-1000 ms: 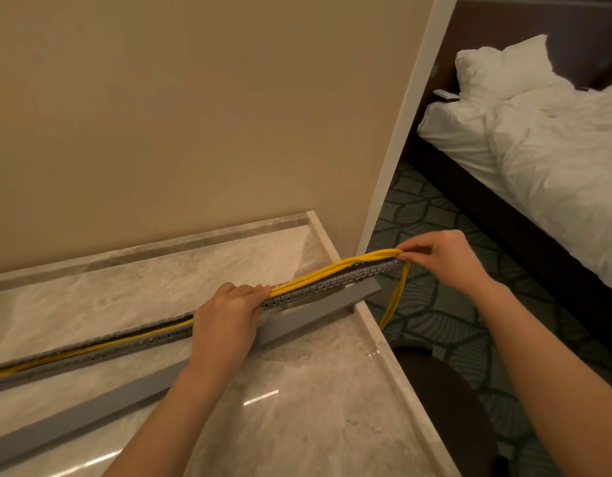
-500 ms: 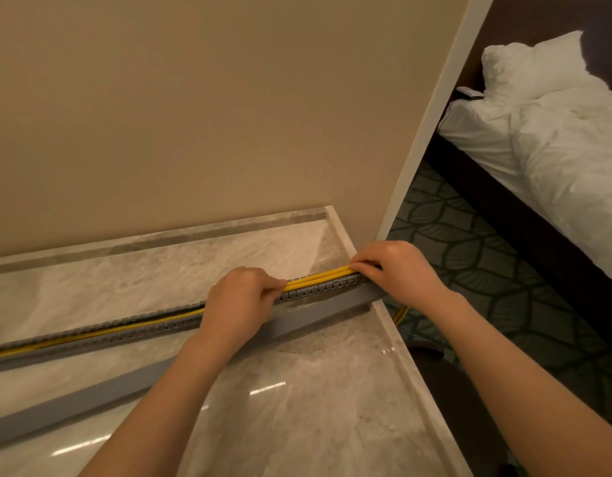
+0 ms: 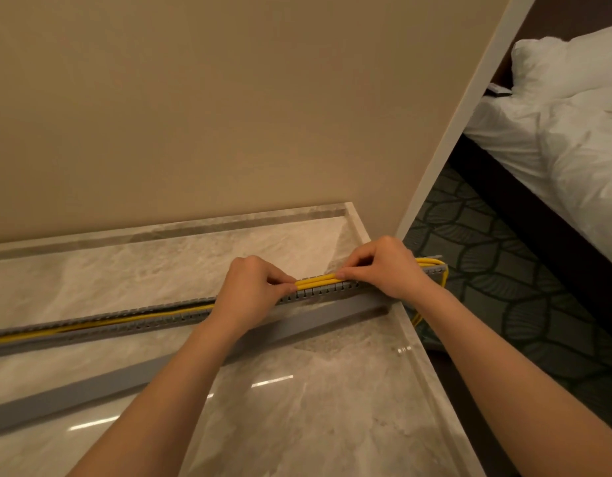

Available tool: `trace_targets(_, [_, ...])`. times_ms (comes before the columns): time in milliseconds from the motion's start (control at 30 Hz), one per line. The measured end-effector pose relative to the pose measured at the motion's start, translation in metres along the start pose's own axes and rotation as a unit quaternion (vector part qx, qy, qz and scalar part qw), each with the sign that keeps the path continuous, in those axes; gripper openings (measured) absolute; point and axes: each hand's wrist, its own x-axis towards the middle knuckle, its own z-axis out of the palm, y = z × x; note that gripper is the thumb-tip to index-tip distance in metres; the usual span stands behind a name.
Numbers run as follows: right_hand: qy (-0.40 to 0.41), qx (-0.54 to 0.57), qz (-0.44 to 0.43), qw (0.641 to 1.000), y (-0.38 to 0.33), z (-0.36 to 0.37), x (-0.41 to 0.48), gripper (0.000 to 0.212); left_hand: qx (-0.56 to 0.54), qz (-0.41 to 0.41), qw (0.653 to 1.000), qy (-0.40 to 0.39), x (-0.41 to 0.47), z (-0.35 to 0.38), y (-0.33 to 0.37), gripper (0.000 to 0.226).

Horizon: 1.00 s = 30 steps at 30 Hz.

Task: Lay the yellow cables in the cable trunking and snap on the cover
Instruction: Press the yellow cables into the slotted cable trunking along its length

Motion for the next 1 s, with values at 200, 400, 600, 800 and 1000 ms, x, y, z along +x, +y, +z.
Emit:
trace_targets(200, [0.006,-0.023,0.007,1.000,-0.004,0.005,-0.002,0.013,-0.015,-0.021,0.999,0.032,0.002,0.005,0.005,0.007])
trace_targets(400, [0.054,-0.020,-0.025,0.998,-0.002,0.009,-0.011,0.011,0.017,0.033,0.998,0.060,-0.011,0.009,0.002,0.011])
trace_targets(600, [0.187,-0.101,-0.186,0.959,0.001,0.031,-0.030,0.009,0.172,0.178,0.960,0.132,-0.037,0.023,0.007,0.014])
trace_targets(800, [0.214,-0.171,-0.226,0.935,-0.001,0.041,-0.044,0.020,0.206,0.166,0.959,0.106,-0.046,0.031,0.012,0.019])
trace_targets(1000, [0.166,-0.210,-0.178,0.947,-0.013,0.044,-0.047,0.019,0.244,0.137,0.956,0.087,-0.041,0.032,0.016,0.014])
